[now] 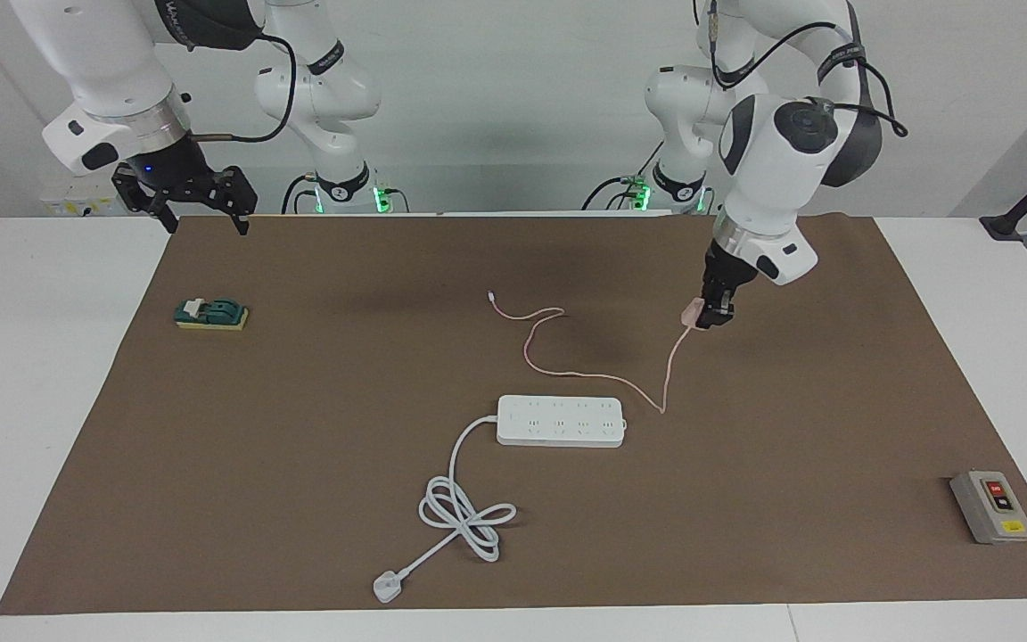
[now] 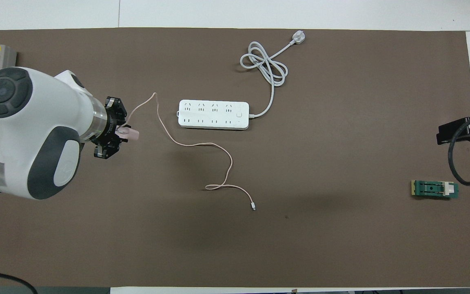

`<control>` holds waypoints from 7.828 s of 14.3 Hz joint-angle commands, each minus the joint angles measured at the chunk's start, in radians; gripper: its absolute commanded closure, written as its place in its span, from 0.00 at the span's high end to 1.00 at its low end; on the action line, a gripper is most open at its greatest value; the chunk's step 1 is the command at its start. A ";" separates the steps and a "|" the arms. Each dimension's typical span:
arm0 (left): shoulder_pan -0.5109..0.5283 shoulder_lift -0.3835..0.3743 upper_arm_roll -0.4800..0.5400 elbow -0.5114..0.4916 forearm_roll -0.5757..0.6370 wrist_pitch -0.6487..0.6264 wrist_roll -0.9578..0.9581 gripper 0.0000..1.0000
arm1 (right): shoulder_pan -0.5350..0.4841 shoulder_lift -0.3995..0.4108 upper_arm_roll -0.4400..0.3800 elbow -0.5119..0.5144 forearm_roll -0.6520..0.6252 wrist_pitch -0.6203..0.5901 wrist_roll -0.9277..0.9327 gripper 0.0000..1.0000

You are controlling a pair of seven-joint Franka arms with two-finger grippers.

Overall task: Plug charger into power strip
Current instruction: 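Carry the charger with the left gripper to the socket at the strip's end, then push the charger prongs into the socket with the left gripper, then open the left gripper and withdraw it from the charger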

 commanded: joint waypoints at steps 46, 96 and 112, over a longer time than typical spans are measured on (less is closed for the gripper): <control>-0.230 0.427 0.043 0.302 0.056 0.047 -0.314 0.00 | -0.014 -0.002 0.004 0.011 0.005 -0.009 -0.025 1.00; -0.280 0.518 0.043 0.313 0.145 0.105 -0.401 0.00 | -0.014 -0.002 0.006 0.011 0.005 -0.008 -0.023 1.00; -0.050 0.115 0.038 0.314 0.056 -0.183 0.134 1.00 | -0.016 -0.002 -0.001 0.011 0.057 -0.006 -0.023 1.00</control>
